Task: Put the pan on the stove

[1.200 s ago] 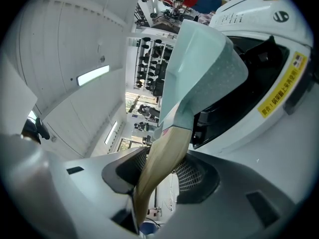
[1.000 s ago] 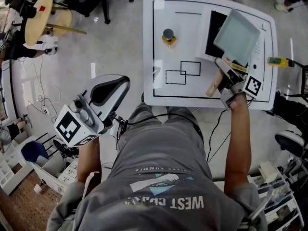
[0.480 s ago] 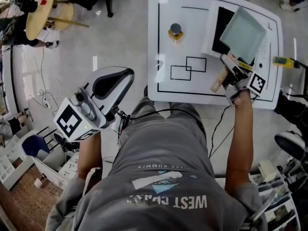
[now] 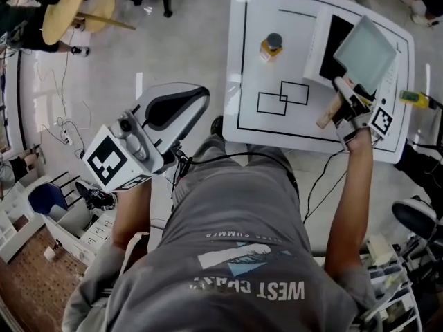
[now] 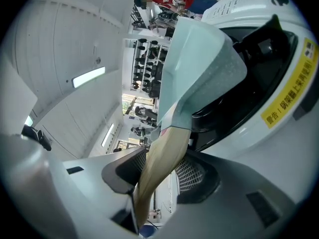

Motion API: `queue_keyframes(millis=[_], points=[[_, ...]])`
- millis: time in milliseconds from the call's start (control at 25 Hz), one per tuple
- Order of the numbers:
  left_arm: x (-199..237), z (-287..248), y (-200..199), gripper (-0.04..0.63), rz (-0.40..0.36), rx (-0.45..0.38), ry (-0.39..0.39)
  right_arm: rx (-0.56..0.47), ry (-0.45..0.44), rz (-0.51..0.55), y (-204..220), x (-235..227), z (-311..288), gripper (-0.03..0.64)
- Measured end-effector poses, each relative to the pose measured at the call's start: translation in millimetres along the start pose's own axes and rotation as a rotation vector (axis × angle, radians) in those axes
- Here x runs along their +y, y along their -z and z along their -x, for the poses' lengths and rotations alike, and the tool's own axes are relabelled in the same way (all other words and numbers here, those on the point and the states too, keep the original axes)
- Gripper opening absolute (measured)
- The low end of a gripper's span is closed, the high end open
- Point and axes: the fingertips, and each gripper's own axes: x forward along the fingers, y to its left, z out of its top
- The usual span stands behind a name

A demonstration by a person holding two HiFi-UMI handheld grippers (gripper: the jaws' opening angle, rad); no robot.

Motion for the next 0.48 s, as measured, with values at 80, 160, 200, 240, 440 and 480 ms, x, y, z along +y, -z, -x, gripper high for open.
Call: queue_keyframes(millis=[80,160,200,240,440,480], points=[[2.3,2.6,-1.0,0.002,0.0,-0.009,0.003,-0.005,0.008,0.007,-0.8,-2.5,0.3,0.19],[4.4,6.0,-2.2,0.002,-0.002,-0.016,0.007,-0.014,0.018,0.011,-1.0,-4.0,0.0,0.193],[5.4,7.7,-3.3,0.002,-0.002,-0.02,0.009,-0.02,0.023,0.01,-0.8,-3.9,-0.3,0.193],[6.2,9.4,-4.7,0.002,-0.003,-0.024,0.012,-0.026,0.03,0.009,-0.6,-3.9,-0.4,0.196],[10.7,19.1,-10.4,0.002,-0.009,-0.041,0.026,-0.079,0.118,0.01,-3.1,-13.9,6.2,0.249],[11.6,21.2,-11.5,0.002,-0.011,-0.045,0.029,-0.091,0.124,0.006,-2.9,-14.3,7.3,0.255]])
